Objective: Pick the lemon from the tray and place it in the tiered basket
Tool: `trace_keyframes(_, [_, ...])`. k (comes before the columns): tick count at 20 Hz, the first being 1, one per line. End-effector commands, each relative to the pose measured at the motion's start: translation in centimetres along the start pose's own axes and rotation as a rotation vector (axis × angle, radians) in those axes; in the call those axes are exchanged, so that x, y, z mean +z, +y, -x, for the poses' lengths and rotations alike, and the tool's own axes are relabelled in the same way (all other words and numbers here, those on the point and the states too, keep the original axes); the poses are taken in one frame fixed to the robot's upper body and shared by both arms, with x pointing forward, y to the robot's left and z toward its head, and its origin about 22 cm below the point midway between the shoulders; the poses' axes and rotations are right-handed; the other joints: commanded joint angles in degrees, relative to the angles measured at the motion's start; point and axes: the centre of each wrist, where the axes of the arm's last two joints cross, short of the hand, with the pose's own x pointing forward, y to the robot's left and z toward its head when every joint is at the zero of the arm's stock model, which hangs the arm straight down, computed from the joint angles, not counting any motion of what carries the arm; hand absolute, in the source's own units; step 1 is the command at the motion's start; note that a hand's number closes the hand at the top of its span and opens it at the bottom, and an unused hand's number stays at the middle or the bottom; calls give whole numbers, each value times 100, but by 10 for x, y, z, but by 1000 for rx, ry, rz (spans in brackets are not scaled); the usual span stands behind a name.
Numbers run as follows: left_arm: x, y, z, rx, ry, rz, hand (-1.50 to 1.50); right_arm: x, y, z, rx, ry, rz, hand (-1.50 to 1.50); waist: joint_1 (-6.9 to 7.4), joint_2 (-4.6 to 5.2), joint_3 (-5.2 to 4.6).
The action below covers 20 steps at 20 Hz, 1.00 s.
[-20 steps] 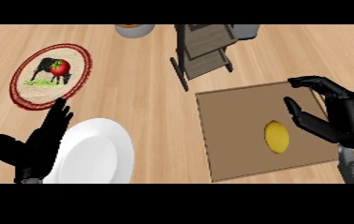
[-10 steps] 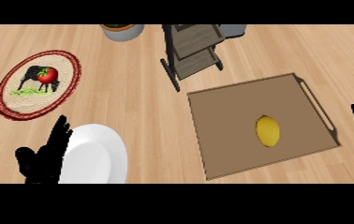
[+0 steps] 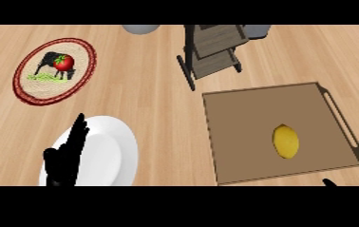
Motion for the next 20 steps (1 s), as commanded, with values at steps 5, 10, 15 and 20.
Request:
trace_keyframes(5, [-10, -27, -18, -5, -55, 60, 0, 32, -49, 12, 391, 169, -89, -150, 373, 179, -26])
trace_keyframes(10, [-11, -24, -9, -20, -39, 56, 0, 35, -55, -12, 477, 211, -12, -150, 543, 158, -11])
trace_keyframes(15, [-16, -35, -15, -27, -59, 105, 0, 38, -32, -26, 554, 277, 3, -150, 683, 168, 5])
trace_keyframes(20, [-17, -41, -12, -36, -48, 113, 0, 30, -7, -45, 715, 332, 9, -150, 724, 134, 17])
